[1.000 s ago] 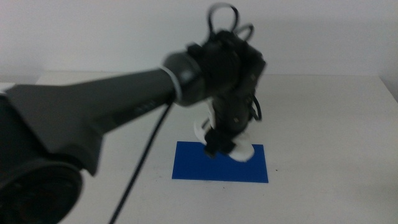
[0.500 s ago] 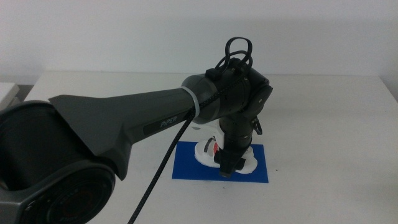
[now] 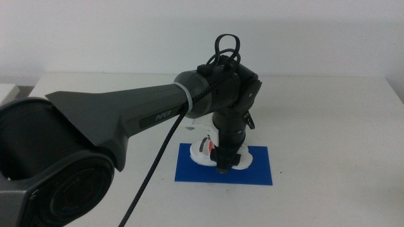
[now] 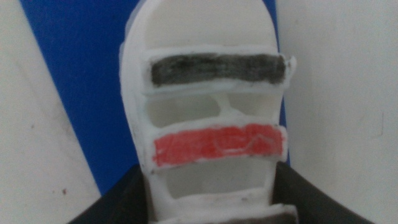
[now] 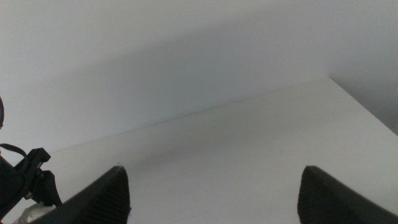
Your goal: Use one arm to grab the shoe from the table and place it on the mat.
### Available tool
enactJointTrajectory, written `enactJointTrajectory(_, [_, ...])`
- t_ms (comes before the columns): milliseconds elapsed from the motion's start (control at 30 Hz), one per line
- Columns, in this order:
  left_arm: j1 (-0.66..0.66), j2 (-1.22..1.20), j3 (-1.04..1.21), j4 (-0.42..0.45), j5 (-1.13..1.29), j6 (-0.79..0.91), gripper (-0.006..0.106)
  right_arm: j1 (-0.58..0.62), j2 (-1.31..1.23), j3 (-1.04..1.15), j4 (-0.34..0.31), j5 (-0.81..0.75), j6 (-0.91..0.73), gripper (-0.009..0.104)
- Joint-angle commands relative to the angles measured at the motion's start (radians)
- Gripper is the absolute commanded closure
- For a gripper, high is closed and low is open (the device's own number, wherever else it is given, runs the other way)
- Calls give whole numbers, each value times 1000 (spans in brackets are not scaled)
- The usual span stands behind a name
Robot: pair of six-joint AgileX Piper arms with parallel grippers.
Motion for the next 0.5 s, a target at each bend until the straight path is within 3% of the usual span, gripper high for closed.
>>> enactJointTrajectory(0, [5,3,4,2,7,-16,102,2,-5,2,-10,-8,-3,16])
enactJointTrajectory(233, [5,26,4,-8,-2,-16,100,2,-5,2,-10,-8,-3,16])
enactJointTrajectory(333, [5,26,4,-18,-2,-16,90,2,-5,2,-10,-8,-3,16])
enactJointTrajectory(467, [9,26,4,-34,-2,-13,64,2,-5,2,-10,-8,-3,16])
